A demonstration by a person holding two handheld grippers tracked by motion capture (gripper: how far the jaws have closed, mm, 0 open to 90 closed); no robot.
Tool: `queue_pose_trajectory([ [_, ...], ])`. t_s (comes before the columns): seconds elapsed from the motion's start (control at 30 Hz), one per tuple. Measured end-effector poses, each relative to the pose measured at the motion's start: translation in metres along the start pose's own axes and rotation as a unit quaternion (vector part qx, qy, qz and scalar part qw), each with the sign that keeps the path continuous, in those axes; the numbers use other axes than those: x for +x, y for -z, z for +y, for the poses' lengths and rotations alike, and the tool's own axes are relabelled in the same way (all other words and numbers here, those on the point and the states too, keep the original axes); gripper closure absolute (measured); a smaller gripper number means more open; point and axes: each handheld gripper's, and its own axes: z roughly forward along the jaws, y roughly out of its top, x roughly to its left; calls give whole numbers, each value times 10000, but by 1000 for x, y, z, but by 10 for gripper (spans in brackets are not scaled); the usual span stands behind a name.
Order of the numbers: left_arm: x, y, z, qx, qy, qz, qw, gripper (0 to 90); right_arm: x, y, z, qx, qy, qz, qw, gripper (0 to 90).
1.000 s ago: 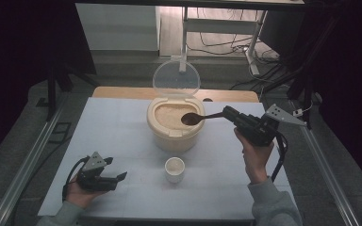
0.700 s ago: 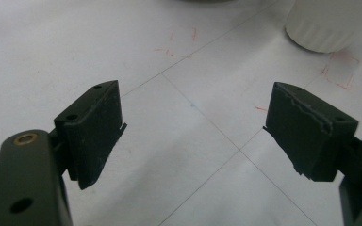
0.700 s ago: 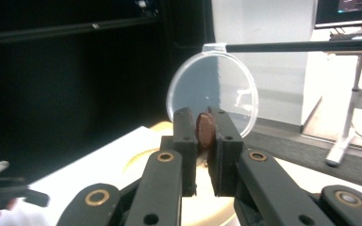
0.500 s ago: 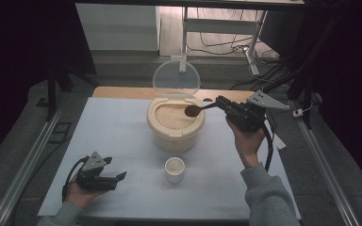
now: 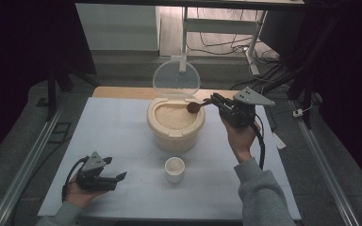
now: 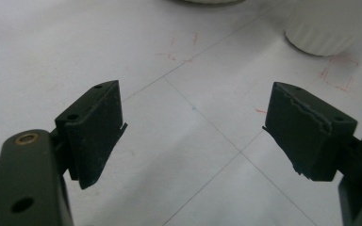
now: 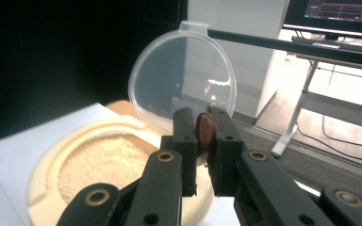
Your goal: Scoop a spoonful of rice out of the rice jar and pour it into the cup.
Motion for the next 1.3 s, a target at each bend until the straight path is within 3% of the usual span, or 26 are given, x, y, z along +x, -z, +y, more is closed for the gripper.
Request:
queue_pose_trajectory([
  [0.3,0,-1,-1,43,-24,-1,10000,196,5,-8,-4,202,-32,97,9997,824],
  [0.4,0,-1,-1,57,-25,-3,10000,195,4,-14,-10,328,-295,251,9987,824],
  [0.6,0,-1,-1,65,-25,-6,10000,195,4,-17,-15,424,-538,335,9971,824],
  [0.77,-1,-1,-1,77,-45,-6,10000,195,-2,-18,-24,450,-1002,404,9931,824],
  [0.83,-1,-1,-1,76,-46,-5,10000,196,-3,-18,-25,457,-1077,408,9923,824],
  [0.87,-1,-1,-1,73,-47,-5,10000,195,-6,-18,-27,513,-1287,459,9893,824],
  [0.93,-1,-1,-1,72,-47,-4,10000,196,-7,-19,-28,526,-1366,484,9880,824],
  [0.97,-1,-1,-1,75,-52,-5,10000,195,-8,-20,-32,533,-1556,526,9850,824],
  [1.03,-1,-1,-1,79,-51,-6,10000,196,-8,-20,-33,537,-1623,539,9838,823],
  [1.07,-1,-1,-1,77,-50,-8,10000,196,-9,-21,-35,555,-1795,569,9805,823],
  [1.1,-1,-1,-1,76,-50,-7,10000,196,-9,-21,-35,555,-1795,569,9805,823],
  [1.17,-1,-1,-1,76,-53,-9,10000,196,-11,-21,-36,561,-1939,574,9777,822],
  [1.2,0,-1,-1,77,-54,-8,10000,196,-12,-21,-37,588,-2101,578,9742,821],
  [1.23,0,-1,-1,78,-55,-9,10000,196,-12,-21,-37,588,-2101,578,9742,821],
  [1.27,0,-1,-1,79,-58,-7,10000,196,-13,-21,-38,612,-2201,616,9716,822],
  [1.3,0,-1,-1,77,-56,-9,10000,196,-14,-22,-41,629,-2499,658,9640,821],
])
